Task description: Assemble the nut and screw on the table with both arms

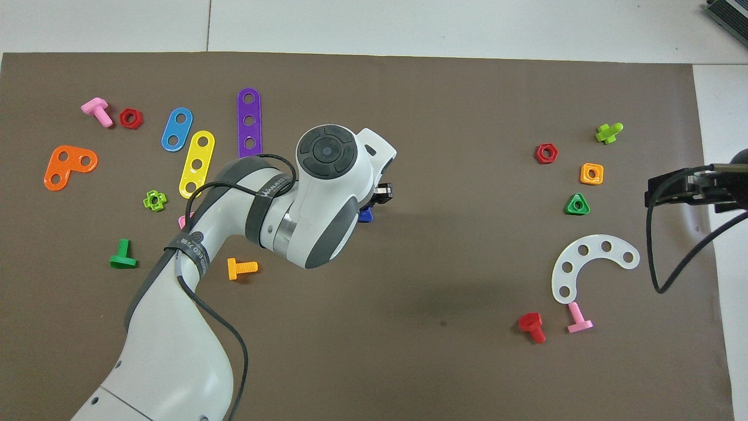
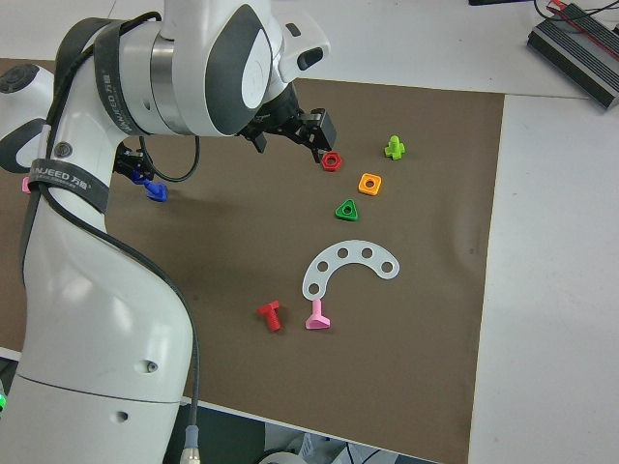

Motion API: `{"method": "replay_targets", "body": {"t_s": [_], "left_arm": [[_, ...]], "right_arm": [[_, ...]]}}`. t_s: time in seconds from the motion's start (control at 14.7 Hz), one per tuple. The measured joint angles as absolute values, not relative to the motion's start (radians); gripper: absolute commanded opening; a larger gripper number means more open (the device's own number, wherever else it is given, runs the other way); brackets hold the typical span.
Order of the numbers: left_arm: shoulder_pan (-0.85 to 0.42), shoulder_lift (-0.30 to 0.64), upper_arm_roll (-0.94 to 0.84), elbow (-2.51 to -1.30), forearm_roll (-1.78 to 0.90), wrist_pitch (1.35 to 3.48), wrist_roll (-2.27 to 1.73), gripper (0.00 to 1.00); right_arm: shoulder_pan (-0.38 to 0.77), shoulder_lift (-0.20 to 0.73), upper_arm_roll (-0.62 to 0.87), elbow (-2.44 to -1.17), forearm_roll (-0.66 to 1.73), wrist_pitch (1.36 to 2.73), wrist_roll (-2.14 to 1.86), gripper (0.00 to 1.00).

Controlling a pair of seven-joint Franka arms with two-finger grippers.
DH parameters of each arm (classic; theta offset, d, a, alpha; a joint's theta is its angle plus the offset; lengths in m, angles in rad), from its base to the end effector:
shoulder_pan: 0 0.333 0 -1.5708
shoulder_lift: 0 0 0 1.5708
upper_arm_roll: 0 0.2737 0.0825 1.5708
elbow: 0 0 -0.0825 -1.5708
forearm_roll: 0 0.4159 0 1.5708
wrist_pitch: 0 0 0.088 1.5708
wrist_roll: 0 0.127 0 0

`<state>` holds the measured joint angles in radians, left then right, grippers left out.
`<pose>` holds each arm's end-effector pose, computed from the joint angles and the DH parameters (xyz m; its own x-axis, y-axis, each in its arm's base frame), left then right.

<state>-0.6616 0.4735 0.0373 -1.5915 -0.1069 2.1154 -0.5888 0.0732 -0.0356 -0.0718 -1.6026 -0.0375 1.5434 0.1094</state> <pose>0.5611 -0.4152 0.2923 0.9999 0.0130 -0.0020 0.0131 -0.9957 0.0913 0.5733 -0.0046 0.5645 0.9939 -0.1086 -0.0197 -0.1079 -0.9935 0.0373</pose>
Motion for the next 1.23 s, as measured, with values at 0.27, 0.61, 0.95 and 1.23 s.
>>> {"method": "replay_targets", "body": {"t_s": [0.27, 0.61, 0.95, 1.23], "left_arm": [[-0.671, 0.479, 0.037, -1.594, -0.100, 2.101, -0.589, 0.13], [-0.683, 0.484, 0.038, -1.595, -0.100, 2.101, -0.595, 0.10], [-0.686, 0.486, 0.040, -1.599, -0.081, 2.101, -0.597, 0.10], [-0.686, 0.487, 0.040, -1.602, -0.079, 2.102, -0.598, 0.10]], "right_arm": [[0.073, -0.036, -0.072, -1.603, -0.038, 1.543, 0.109, 1.00], [0.073, -0.036, -0.072, -1.603, -0.038, 1.543, 0.109, 1.00], [0.073, -0.036, -0.072, -1.603, -0.038, 1.543, 0.109, 1.00], [0.073, -0.036, -0.072, -1.603, -0.038, 1.543, 0.109, 1.00]]}}
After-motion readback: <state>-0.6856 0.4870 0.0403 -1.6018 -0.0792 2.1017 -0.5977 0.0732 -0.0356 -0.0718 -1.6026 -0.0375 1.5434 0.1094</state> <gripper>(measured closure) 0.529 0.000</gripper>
